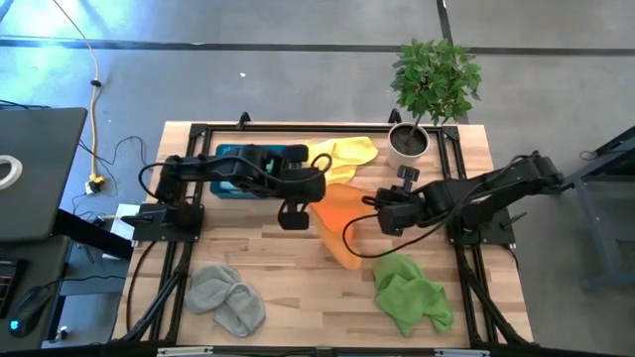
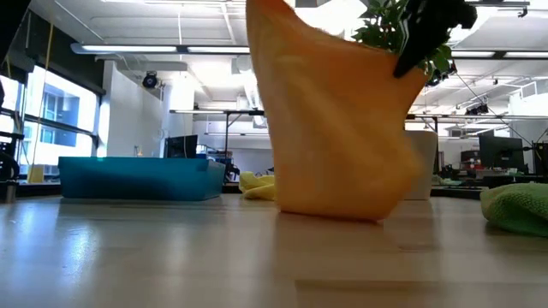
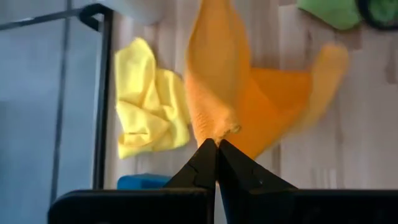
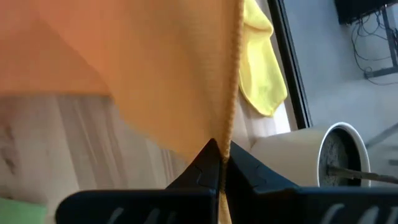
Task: Fold microfiber towels
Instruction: Fold the orange microfiber cloth
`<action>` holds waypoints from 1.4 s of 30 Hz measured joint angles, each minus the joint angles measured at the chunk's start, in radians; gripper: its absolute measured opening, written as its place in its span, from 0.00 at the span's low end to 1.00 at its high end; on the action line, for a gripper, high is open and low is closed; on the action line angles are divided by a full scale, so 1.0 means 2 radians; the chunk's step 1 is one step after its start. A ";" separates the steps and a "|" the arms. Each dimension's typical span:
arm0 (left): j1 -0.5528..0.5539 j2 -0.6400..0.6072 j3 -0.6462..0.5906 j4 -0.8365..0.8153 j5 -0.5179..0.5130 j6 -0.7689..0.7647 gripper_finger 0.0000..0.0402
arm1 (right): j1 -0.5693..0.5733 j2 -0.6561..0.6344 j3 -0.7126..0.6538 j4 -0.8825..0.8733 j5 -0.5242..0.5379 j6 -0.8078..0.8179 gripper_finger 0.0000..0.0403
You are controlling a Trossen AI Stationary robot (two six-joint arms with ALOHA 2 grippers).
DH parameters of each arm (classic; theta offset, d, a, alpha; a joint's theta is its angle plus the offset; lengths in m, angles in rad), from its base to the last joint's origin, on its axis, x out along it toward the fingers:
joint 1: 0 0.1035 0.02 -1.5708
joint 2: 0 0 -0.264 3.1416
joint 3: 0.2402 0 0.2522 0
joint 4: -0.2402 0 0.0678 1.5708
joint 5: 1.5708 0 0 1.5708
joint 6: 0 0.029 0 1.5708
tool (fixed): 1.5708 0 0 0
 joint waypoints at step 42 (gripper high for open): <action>0.227 -0.380 -0.705 0.770 0.233 0.224 0.00 | -0.114 0.026 0.055 0.130 0.205 -0.286 0.00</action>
